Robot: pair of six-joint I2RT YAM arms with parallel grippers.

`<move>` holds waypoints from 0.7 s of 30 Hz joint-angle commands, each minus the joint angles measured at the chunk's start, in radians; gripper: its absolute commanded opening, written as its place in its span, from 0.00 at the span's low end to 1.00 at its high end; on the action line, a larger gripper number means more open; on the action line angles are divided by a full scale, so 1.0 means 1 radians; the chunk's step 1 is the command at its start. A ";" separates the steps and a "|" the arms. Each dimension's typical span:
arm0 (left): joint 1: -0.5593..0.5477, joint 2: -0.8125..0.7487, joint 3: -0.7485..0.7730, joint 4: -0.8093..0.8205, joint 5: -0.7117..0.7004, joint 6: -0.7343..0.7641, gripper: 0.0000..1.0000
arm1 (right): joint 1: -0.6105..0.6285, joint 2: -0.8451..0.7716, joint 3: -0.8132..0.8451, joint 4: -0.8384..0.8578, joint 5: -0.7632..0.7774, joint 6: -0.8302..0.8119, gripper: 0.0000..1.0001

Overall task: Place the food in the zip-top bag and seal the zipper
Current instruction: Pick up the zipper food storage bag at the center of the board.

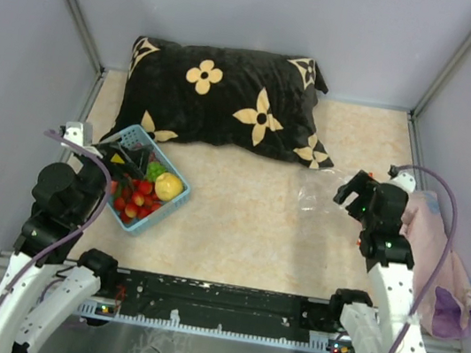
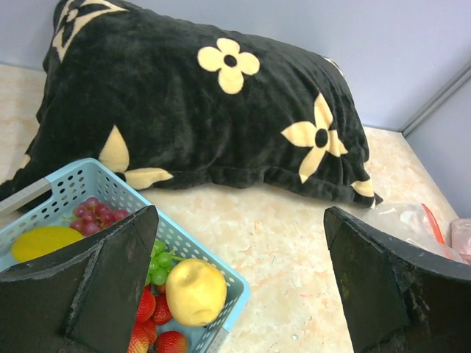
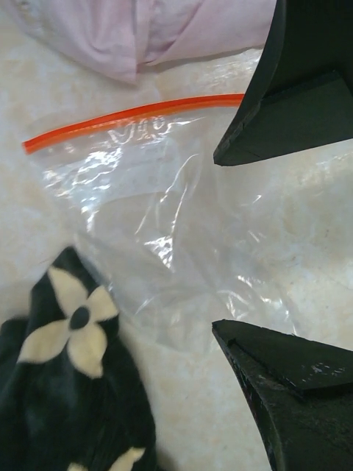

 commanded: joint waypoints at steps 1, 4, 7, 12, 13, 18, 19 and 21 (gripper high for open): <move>-0.004 0.015 -0.003 0.010 0.054 -0.015 1.00 | -0.014 0.122 0.042 -0.009 0.075 0.057 0.86; -0.003 0.023 -0.001 0.004 0.071 -0.004 1.00 | -0.027 0.189 0.042 0.005 0.135 0.085 0.85; -0.003 0.032 0.001 -0.010 0.084 0.002 1.00 | -0.045 0.249 0.033 0.030 0.176 0.111 0.81; -0.004 0.041 -0.001 -0.020 0.113 0.000 1.00 | -0.117 0.340 0.042 0.083 0.174 0.109 0.77; -0.004 0.041 -0.003 -0.019 0.114 -0.001 1.00 | -0.133 0.367 0.046 0.100 0.170 0.104 0.77; -0.004 0.049 -0.012 -0.004 0.149 -0.013 1.00 | -0.222 0.510 0.054 0.223 0.092 0.060 0.69; -0.004 0.053 -0.012 -0.002 0.158 -0.014 1.00 | -0.225 0.541 0.060 0.244 0.084 0.045 0.67; -0.004 0.062 -0.008 0.001 0.170 -0.013 1.00 | -0.228 0.597 0.077 0.297 0.068 0.008 0.65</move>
